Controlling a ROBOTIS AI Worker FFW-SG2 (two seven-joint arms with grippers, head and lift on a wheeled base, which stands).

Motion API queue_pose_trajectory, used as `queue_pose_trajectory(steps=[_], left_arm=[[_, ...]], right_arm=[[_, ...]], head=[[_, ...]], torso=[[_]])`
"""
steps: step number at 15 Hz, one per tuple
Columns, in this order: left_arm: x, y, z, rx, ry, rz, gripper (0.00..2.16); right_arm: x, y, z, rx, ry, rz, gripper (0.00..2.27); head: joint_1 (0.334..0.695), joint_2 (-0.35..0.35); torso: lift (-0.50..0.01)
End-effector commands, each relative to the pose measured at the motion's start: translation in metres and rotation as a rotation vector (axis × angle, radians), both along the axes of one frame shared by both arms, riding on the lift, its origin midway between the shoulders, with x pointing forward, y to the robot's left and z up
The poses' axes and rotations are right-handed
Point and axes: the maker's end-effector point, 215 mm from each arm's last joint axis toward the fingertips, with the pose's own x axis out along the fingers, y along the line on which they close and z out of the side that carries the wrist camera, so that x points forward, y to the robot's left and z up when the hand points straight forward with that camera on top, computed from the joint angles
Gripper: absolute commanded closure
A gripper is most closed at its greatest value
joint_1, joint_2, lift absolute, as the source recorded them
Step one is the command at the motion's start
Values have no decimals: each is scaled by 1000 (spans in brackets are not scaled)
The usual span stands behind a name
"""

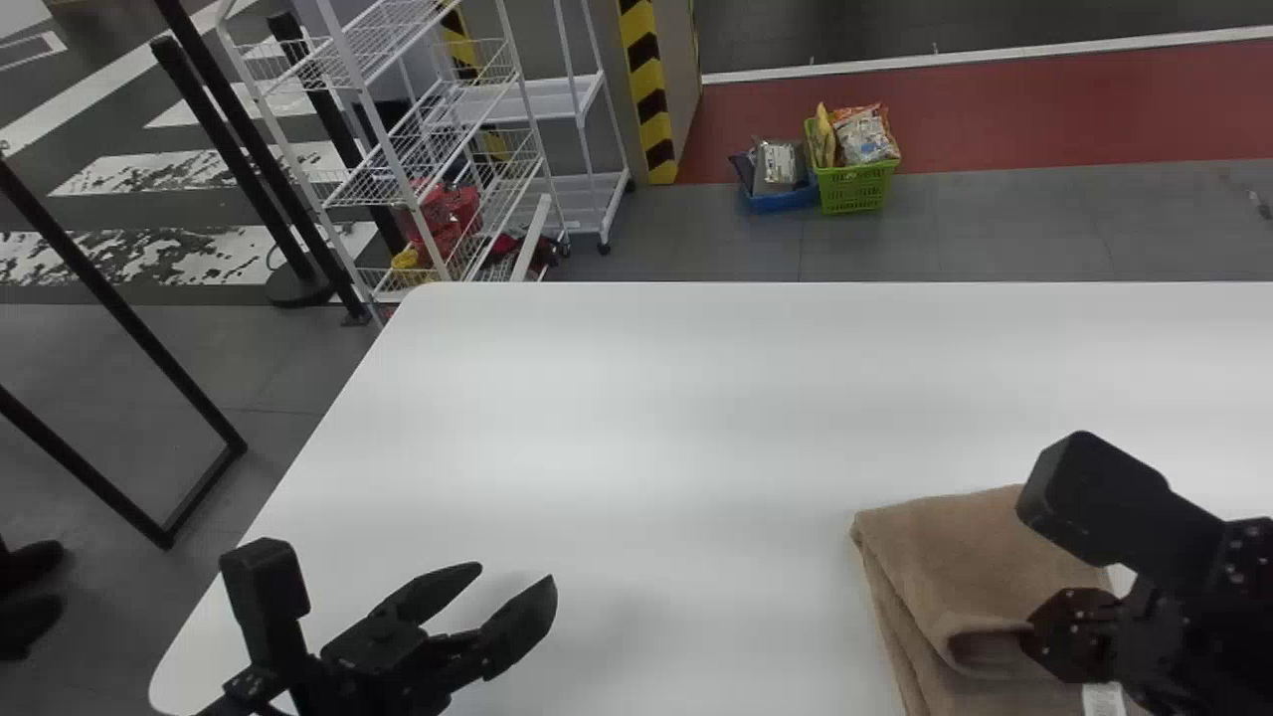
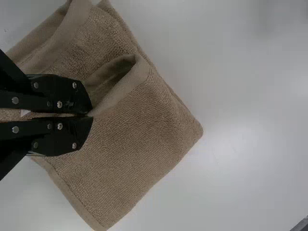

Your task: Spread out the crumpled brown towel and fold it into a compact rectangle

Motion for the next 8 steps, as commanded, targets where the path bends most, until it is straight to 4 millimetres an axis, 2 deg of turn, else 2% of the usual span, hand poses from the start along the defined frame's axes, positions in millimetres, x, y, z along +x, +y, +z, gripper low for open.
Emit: queue_pose_trajectory(steps=[1, 3, 5, 8], left_arm=[[0, -1, 1, -2, -1, 1, 83], [0, -1, 0, -2, 0, 1, 83], [0, -1, 1, -2, -1, 1, 83], [0, -1, 1, 0, -2, 0, 83]], right_arm=[[-3, 1, -2, 1, 8, 7, 1146], [-8, 0, -5, 0, 18, -4, 1129], [-13, 1, -4, 9, 23, -12, 832], [-16, 3, -1, 11, 17, -10, 630]], head=[[695, 280], [695, 280], [695, 280], [695, 287]], torso=[[-127], [-127], [-127], [-127]])
